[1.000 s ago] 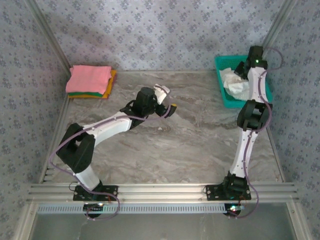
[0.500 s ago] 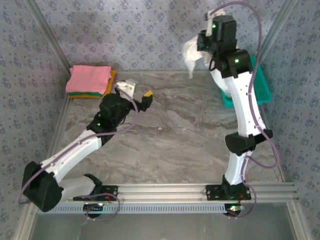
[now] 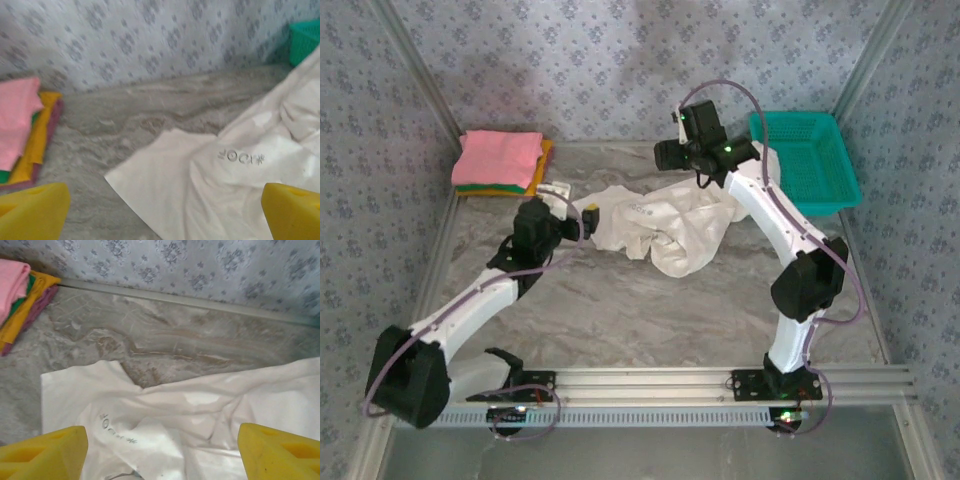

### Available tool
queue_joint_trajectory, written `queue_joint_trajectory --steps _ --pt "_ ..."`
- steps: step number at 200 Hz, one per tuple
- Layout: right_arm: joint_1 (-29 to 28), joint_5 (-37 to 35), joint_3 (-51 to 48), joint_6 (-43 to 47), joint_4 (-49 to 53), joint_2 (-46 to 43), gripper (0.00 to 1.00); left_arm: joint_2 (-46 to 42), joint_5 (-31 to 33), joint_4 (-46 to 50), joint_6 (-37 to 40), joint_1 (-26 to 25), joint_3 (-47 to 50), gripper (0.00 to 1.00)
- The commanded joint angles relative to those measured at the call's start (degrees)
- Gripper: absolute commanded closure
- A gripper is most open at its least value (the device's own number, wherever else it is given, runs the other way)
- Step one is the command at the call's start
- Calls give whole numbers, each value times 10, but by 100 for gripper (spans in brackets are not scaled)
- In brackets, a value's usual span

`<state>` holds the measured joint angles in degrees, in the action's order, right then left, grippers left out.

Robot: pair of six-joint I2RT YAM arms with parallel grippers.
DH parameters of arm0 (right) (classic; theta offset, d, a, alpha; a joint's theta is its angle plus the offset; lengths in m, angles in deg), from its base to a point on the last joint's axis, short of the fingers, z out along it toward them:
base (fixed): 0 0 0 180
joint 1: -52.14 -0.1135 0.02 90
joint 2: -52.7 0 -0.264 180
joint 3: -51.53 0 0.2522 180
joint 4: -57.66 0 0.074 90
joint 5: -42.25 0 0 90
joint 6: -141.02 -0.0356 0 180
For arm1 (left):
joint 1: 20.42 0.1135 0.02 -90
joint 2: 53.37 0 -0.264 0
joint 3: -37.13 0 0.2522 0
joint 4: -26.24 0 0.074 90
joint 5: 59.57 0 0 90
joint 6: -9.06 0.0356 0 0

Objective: Fold and stack the t-shirts

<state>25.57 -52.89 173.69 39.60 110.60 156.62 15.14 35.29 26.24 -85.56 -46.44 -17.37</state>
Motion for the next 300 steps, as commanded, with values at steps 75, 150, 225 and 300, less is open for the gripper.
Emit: queue_joint_trajectory --steps 75,150,225,300 --pt "316 91 -184 -118 -21 -66 22 389 -204 -51 33 -228 -239 6" --pt "390 227 -95 -126 -20 110 25 464 -156 -53 71 -235 -231 15" --pt "391 292 -60 -174 -83 171 75 481 -174 -59 41 -206 -243 81" --pt "392 253 -30 -174 -55 106 100 361 -123 -32 52 -178 -220 100"
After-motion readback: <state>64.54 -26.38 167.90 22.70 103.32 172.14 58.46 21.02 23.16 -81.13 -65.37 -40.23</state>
